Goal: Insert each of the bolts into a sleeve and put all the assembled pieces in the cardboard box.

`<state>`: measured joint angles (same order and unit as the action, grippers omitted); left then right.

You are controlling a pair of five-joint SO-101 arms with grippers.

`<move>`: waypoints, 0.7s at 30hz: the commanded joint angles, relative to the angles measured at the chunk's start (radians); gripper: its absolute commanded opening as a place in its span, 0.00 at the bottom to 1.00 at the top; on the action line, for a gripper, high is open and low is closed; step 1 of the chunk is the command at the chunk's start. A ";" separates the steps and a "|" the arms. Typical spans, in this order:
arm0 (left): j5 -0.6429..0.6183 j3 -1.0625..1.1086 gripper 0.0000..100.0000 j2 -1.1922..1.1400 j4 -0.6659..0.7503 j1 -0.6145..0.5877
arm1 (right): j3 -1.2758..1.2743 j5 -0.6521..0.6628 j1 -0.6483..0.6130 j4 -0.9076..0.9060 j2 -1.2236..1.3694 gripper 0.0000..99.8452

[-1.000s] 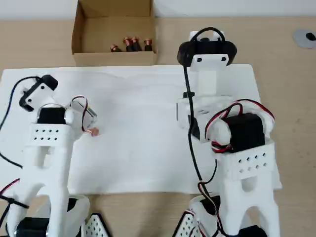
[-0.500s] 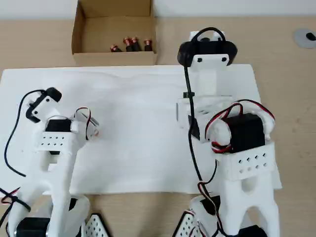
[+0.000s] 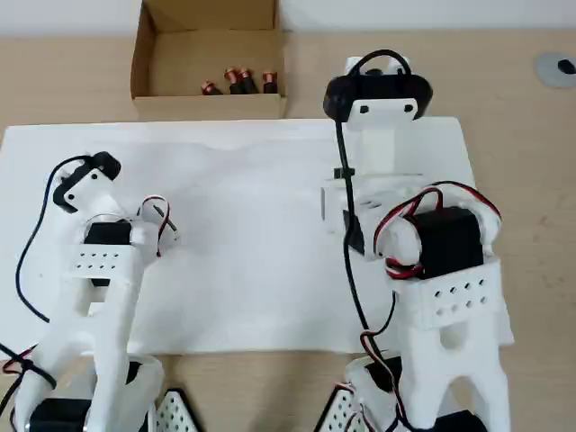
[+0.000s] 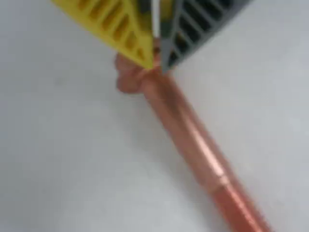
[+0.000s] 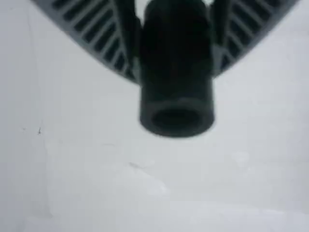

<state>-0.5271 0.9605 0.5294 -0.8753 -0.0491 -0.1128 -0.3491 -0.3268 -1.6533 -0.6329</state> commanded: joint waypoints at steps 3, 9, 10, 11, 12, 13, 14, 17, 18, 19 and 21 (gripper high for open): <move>0.034 -0.064 0.00 0.012 -0.015 -0.014 | 0.004 -0.003 -0.012 -0.018 -0.036 0.01; 0.043 -0.100 0.05 0.013 -0.098 -0.020 | 0.004 -0.003 -0.012 -0.034 -0.036 0.01; 0.043 -0.101 0.09 0.016 -0.117 -0.020 | 0.004 -0.003 -0.012 -0.035 -0.036 0.01; 0.048 -0.101 0.14 0.016 -0.133 -0.020 | 0.004 -0.003 -0.012 -0.035 -0.036 0.01; 0.075 -0.104 0.19 0.018 -0.147 -0.020 | 0.004 -0.003 -0.012 -0.035 -0.036 0.01; 0.150 -0.118 0.23 0.018 -0.167 -0.020 | 0.004 -0.003 -0.012 -0.035 -0.036 0.01; 0.279 -0.143 0.24 0.018 -0.195 -0.020 | 0.004 -0.003 -0.012 -0.035 -0.036 0.01; 0.733 -0.255 0.23 0.018 -0.308 -0.015 | 0.004 -0.003 -0.012 -0.035 -0.036 0.01; 0.881 -0.296 0.23 0.016 -0.368 -0.017 | 0.004 -0.003 -0.012 -0.035 -0.036 0.01; 1.017 -0.336 0.23 0.015 -0.427 -0.020 | 0.004 -0.003 -0.012 -0.037 -0.036 0.01; 1.347 -0.397 0.22 0.016 -0.562 -0.044 | 0.004 -0.008 -0.012 -0.037 -0.036 0.01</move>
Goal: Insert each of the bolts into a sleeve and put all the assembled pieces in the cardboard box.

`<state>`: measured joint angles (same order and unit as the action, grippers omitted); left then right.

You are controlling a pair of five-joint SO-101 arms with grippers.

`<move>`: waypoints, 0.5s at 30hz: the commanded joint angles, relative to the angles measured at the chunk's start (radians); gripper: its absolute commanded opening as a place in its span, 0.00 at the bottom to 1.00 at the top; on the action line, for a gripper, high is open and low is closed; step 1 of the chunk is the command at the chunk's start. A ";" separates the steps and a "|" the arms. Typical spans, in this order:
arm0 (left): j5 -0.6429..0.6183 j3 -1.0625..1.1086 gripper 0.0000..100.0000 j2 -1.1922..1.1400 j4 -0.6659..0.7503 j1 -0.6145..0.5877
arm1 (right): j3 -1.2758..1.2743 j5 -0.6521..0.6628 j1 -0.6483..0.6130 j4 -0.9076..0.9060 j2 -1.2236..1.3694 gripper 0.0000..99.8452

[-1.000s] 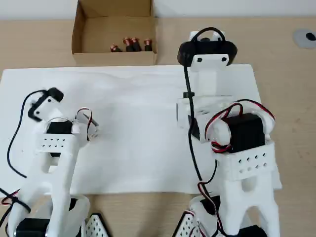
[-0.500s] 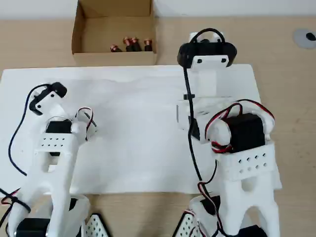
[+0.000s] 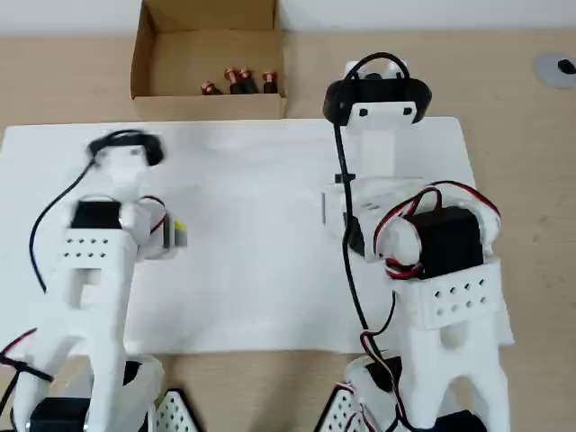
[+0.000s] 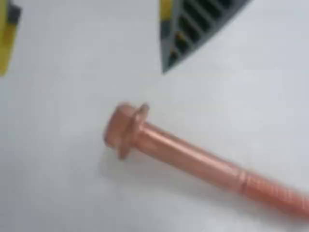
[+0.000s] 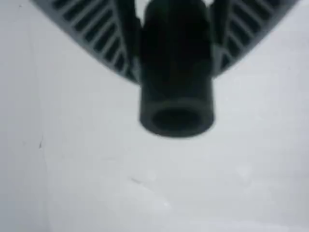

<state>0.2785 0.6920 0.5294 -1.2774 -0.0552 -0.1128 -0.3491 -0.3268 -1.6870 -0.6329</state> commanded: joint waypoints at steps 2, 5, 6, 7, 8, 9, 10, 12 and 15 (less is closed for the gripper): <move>0.922 -0.157 0.22 0.010 -0.290 -0.083 | 0.004 -0.008 -0.012 -0.003 -0.036 0.01; 1.320 -0.173 0.22 0.007 -0.339 -0.160 | 0.002 -0.008 -0.012 -0.003 -0.036 0.01; 1.346 -0.178 0.22 0.007 -0.321 -0.166 | 0.002 -0.006 -0.012 -0.005 -0.036 0.01; 1.367 -0.178 0.22 0.007 -0.298 -0.170 | 0.002 -0.006 -0.012 -0.012 -0.036 0.01; 1.389 -0.176 0.22 0.007 -0.270 -0.170 | 0.002 -0.006 -0.012 -0.021 -0.036 0.01; 1.416 -0.169 0.22 0.007 -0.244 -0.170 | 0.002 -0.008 -0.012 -0.025 -0.036 0.01; 1.450 -0.164 0.22 0.007 -0.222 -0.170 | 0.002 -0.008 -0.012 -0.025 -0.036 0.01; 1.516 -0.138 0.22 -0.002 -0.167 -0.166 | 0.002 -0.008 -0.012 -0.025 -0.036 0.01; 1.579 -0.106 0.22 -0.045 -0.057 -0.166 | 0.002 -0.008 -0.012 -0.025 -0.036 0.01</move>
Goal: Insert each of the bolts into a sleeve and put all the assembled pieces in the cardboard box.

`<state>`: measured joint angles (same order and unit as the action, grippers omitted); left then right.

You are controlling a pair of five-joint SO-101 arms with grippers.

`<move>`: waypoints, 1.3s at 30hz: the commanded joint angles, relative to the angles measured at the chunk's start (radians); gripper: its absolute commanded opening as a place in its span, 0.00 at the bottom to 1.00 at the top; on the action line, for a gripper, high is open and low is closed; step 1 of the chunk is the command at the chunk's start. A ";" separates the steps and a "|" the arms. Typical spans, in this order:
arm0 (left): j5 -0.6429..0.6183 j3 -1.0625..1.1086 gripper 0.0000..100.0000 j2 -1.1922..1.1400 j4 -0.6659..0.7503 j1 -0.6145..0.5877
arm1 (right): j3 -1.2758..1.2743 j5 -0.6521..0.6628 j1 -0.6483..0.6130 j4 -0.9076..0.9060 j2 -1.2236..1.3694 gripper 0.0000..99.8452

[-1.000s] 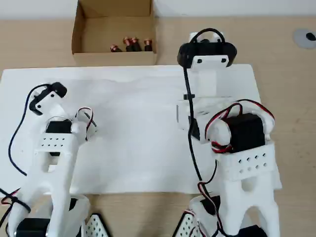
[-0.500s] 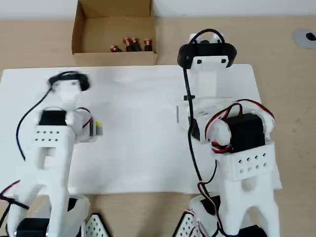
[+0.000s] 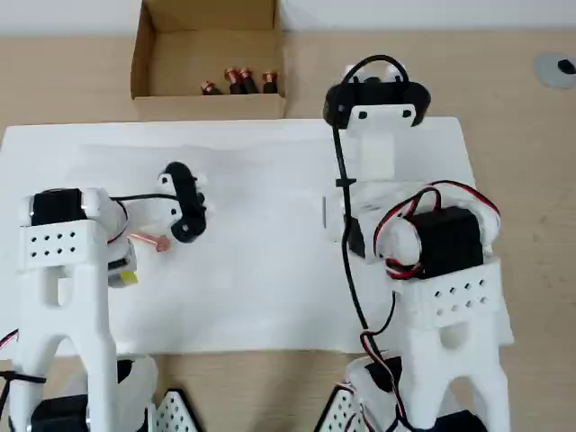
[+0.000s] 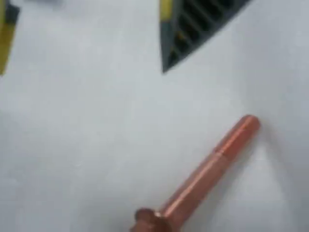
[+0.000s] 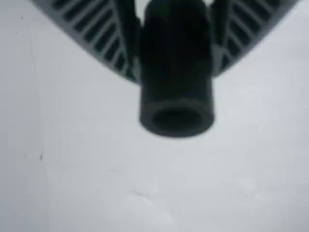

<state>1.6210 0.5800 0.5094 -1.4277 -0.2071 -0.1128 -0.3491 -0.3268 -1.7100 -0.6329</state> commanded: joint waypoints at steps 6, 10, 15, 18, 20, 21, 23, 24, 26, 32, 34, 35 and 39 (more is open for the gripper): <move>0.319 0.006 0.22 -0.193 0.252 -0.012 | 0.002 -0.008 -0.012 0.002 -0.035 0.01; 0.339 -0.037 0.22 -0.285 0.272 -0.011 | 0.002 -0.008 0.010 0.005 -0.035 0.01; 0.347 -0.080 0.22 -0.360 0.269 0.002 | 0.007 -0.008 0.082 0.008 -0.033 0.01; 0.365 -0.064 0.20 -0.392 0.267 0.026 | 0.010 -0.008 0.105 0.006 -0.035 0.01; 0.365 -0.044 0.16 -0.400 0.267 0.043 | 0.010 -0.008 0.108 0.006 -0.035 0.01; 0.365 -0.035 0.14 -0.401 0.267 0.048 | 0.010 -0.008 0.108 0.006 -0.035 0.01; 0.367 -0.029 0.09 -0.401 0.267 0.052 | 0.010 -0.009 0.108 0.006 -0.035 0.01; 0.365 -0.029 0.06 -0.401 0.265 0.051 | 0.010 -0.009 0.108 0.006 -0.035 0.01; 0.364 -0.038 0.00 -0.400 0.265 0.044 | 0.010 -0.009 0.108 0.006 -0.035 0.01; 0.367 -0.063 0.01 -0.398 0.258 0.003 | 0.008 -0.009 0.108 0.011 -0.030 0.01; 0.367 -0.095 0.01 -0.398 0.215 -0.009 | 0.005 -0.009 0.108 0.021 -0.030 0.01; 0.367 -0.118 0.01 -0.398 0.180 -0.012 | 0.005 -0.009 0.108 0.023 -0.028 0.01; 0.367 -0.219 0.01 -0.404 0.034 -0.008 | 0.004 -0.009 0.105 0.041 -0.028 0.01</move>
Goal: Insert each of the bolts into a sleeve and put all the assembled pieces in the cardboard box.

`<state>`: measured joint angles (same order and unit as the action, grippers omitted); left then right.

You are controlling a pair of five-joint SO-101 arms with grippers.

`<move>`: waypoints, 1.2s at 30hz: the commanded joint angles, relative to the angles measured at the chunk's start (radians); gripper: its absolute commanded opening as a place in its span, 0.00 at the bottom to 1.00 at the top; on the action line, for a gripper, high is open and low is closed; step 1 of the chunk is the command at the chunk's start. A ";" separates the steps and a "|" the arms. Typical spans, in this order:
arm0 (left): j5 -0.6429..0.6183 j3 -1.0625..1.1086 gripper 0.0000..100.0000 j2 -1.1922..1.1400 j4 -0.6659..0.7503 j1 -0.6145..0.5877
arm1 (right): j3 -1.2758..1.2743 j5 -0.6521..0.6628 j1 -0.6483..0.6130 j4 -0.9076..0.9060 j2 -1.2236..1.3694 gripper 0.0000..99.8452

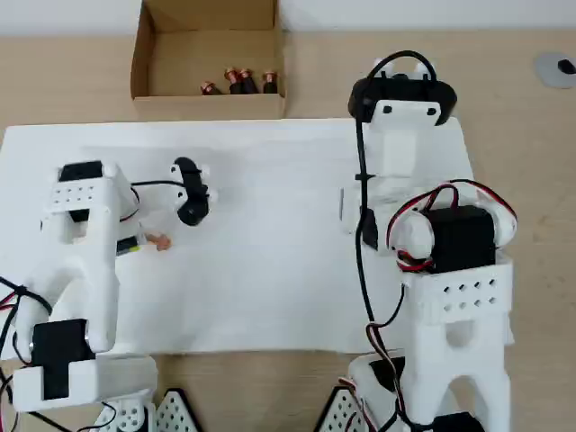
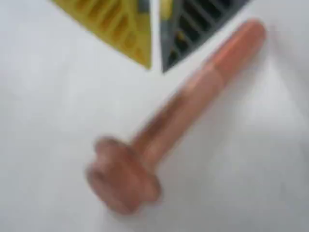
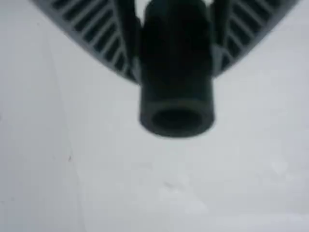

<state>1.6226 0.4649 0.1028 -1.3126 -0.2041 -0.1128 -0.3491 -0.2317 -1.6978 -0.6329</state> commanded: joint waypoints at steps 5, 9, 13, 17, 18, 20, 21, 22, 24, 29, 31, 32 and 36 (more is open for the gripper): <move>0.365 -0.163 0.04 0.007 -0.163 0.023 | 0.004 -0.009 0.010 0.029 -0.028 0.01; 0.425 -0.186 0.10 -0.002 -0.163 0.025 | 0.002 -0.009 0.012 0.023 -0.028 0.01; 0.557 -0.166 0.10 -0.002 -0.161 0.025 | 0.001 -0.009 0.012 0.008 -0.028 0.01; 0.655 -0.137 0.10 -0.002 -0.140 0.028 | -0.030 -0.009 0.013 -0.014 -0.028 0.01; 0.671 -0.121 0.10 -0.002 -0.118 0.028 | -0.042 -0.008 0.015 -0.014 -0.028 0.01; 0.712 -0.080 0.10 -0.004 -0.066 0.032 | -0.065 -0.003 0.024 -0.015 -0.028 0.01; 0.732 -0.060 0.10 -0.004 -0.037 0.035 | -0.073 -0.003 0.036 -0.014 -0.028 0.01; 0.749 -0.040 0.10 -0.004 -0.009 0.035 | -0.079 -0.003 0.050 -0.012 -0.028 0.01; 0.778 -0.006 0.10 -0.004 0.032 0.049 | -0.090 -0.002 0.081 -0.012 -0.028 0.01; 0.812 0.034 0.10 -0.004 0.112 0.084 | -0.094 -0.002 0.137 -0.012 -0.028 0.01; 0.815 0.031 0.10 -0.004 0.135 0.095 | -0.094 -0.002 0.154 -0.012 -0.028 0.01; 0.815 0.029 0.10 -0.005 0.150 0.100 | -0.094 -0.002 0.162 -0.012 -0.028 0.01; 0.842 0.028 0.10 -0.044 0.235 0.107 | -0.094 -0.002 0.189 -0.012 -0.028 0.01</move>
<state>1.6210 0.4987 0.0706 -1.1316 -0.1105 -0.2079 -0.3491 -0.0721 -1.7100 -0.6345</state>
